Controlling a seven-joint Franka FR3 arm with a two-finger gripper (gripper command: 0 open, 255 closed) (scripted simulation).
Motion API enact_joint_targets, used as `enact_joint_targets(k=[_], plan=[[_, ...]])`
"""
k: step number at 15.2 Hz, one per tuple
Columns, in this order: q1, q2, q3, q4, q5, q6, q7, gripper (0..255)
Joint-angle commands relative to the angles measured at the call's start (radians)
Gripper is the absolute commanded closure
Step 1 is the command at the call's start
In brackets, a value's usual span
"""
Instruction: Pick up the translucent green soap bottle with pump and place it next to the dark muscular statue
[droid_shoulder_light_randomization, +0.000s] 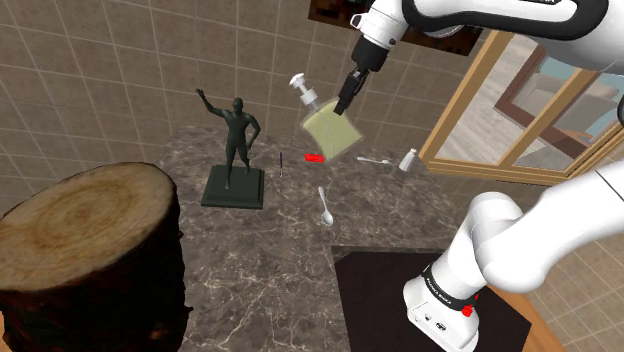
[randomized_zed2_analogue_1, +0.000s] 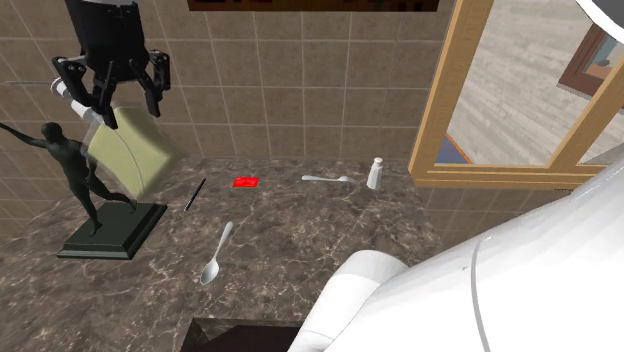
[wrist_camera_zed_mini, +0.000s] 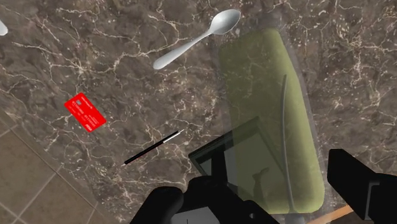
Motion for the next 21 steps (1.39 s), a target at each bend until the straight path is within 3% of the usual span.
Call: enact_joint_targets(k=[1,21], plan=[[-0.001,-0.004,-0.001,-0.031,-0.001,0.028,-0.002,255],[-0.004,0.020,-0.020,-0.280,0.003,0.300,-0.033,255]])
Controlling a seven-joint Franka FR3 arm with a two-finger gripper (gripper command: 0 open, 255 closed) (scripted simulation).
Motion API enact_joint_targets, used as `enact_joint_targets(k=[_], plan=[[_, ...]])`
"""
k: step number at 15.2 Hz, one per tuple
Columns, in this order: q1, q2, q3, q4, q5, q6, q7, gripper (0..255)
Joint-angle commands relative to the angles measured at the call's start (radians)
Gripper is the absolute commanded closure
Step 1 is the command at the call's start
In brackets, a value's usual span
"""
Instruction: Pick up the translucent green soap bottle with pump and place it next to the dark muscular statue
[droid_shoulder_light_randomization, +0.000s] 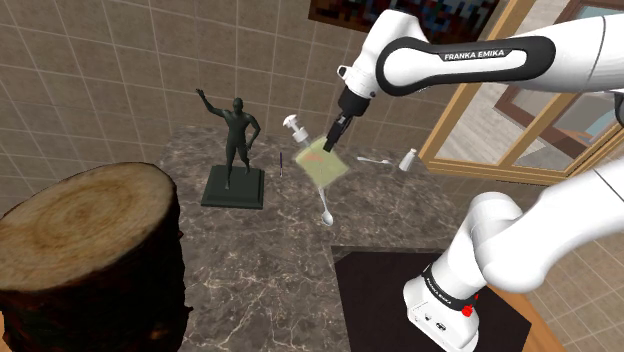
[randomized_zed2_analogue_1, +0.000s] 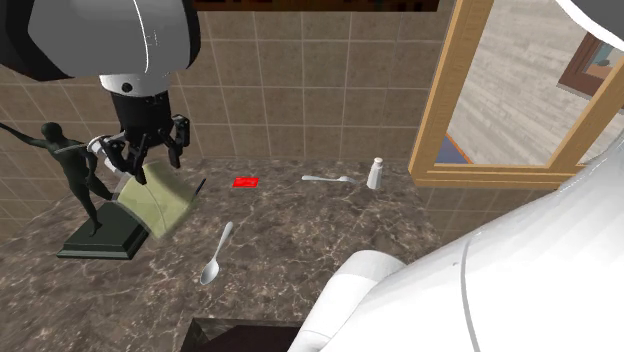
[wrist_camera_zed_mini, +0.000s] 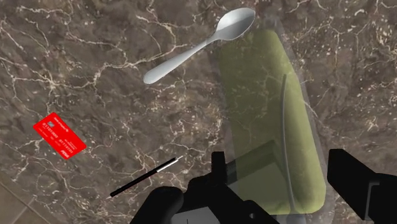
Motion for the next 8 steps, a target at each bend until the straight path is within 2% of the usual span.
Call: enact_joint_targets(k=[1,8], plan=[[0.000,0.006,-0.003,-0.019,0.002,0.026,-0.004,255],[0.004,0.040,-0.013,-0.087,0.011,0.126,-0.021,255]])
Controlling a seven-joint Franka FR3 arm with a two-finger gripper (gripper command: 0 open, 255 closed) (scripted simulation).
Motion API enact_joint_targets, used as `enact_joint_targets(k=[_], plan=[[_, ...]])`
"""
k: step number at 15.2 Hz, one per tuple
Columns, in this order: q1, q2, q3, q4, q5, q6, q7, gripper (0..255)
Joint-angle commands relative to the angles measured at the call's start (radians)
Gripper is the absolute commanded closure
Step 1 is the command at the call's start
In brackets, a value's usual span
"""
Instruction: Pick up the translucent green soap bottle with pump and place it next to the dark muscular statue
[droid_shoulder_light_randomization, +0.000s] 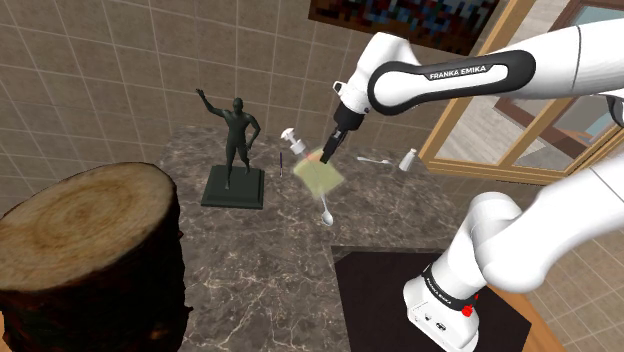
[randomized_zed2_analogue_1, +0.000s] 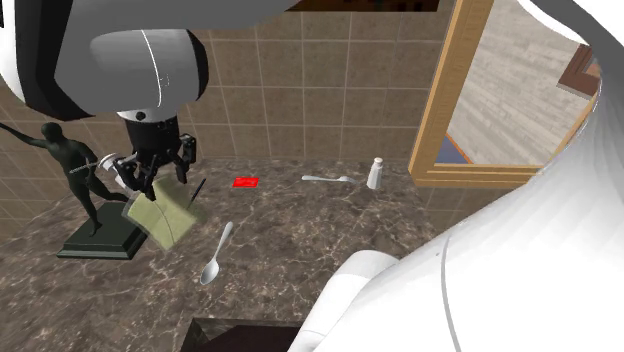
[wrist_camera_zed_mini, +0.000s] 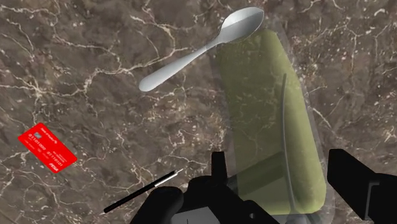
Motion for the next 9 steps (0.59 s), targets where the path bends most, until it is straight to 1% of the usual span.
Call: enact_joint_targets(k=[1,9], plan=[[0.002,0.011,-0.002,-0.018,0.004,0.029,-0.004,255],[0.011,0.068,-0.017,-0.082,0.025,0.149,-0.031,255]])
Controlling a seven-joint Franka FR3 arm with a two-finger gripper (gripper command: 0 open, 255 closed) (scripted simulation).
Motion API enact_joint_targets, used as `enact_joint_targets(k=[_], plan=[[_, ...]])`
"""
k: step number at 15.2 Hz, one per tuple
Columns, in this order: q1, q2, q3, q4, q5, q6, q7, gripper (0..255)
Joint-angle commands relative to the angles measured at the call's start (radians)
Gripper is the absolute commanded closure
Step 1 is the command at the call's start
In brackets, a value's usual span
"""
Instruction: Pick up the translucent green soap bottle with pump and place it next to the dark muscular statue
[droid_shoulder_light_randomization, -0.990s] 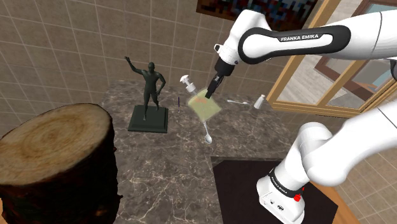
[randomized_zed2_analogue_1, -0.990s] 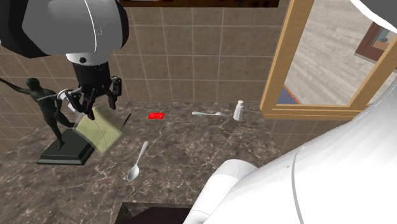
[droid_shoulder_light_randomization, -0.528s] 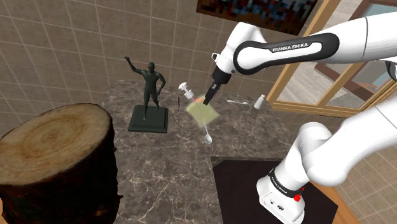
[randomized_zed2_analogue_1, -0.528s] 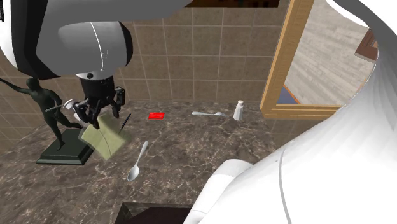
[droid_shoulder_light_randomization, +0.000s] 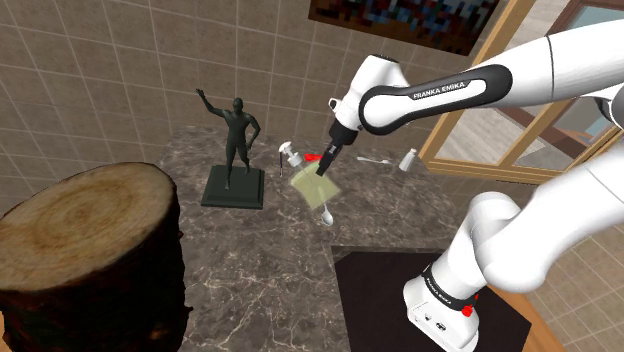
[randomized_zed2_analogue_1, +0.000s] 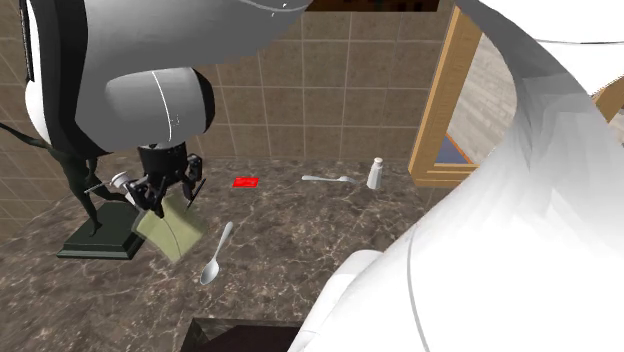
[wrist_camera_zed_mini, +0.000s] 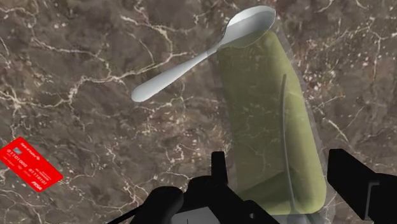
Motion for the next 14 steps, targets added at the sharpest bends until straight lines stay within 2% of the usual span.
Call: enact_joint_targets(k=[1,10,14], plan=[[0.003,0.015,-0.004,-0.014,0.007,0.030,-0.007,255],[0.025,0.106,-0.025,-0.066,0.055,0.168,-0.056,255],[0.026,0.113,-0.026,-0.069,0.060,0.177,-0.060,255]])
